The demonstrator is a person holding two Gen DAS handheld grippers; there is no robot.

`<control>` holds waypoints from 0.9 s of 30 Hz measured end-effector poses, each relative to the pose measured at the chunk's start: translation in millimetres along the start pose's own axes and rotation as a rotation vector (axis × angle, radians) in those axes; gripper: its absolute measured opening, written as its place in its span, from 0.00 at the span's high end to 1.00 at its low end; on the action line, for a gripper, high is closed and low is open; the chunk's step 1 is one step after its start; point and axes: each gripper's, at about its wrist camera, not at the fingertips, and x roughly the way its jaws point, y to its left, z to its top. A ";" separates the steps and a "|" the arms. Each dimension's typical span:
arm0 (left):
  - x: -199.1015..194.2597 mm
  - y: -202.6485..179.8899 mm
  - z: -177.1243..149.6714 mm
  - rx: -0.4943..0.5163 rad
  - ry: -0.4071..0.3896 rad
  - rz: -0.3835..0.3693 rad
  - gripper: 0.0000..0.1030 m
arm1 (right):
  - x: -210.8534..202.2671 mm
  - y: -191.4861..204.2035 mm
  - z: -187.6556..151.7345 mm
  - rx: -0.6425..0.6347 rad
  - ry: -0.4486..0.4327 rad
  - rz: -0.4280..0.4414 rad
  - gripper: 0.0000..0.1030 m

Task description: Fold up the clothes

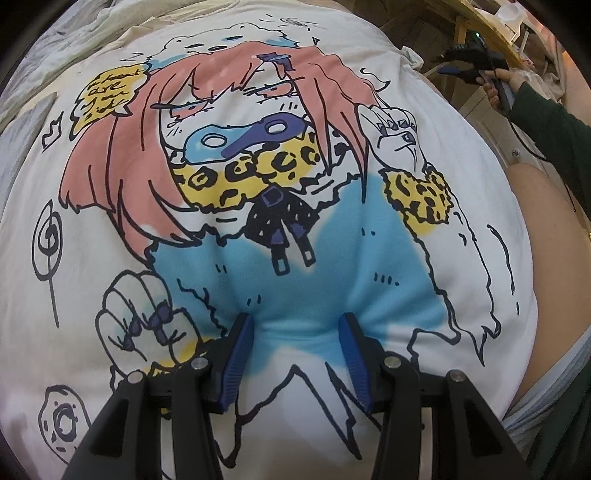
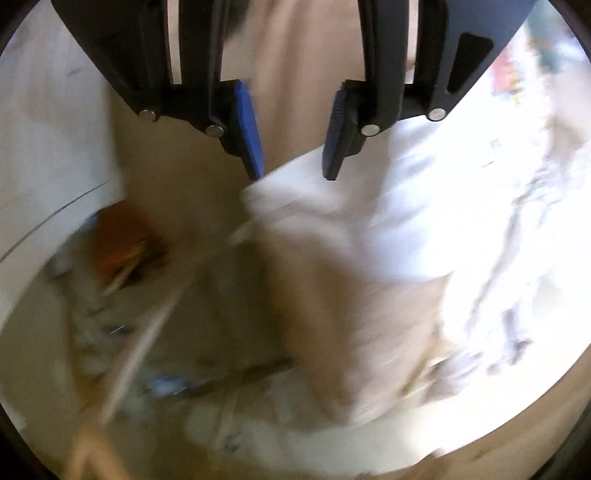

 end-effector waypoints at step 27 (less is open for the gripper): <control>-6.1 0.7 -4.5 0.005 -0.003 0.021 0.53 | 1.4 -62.7 -98.5 0.226 0.214 -0.205 0.83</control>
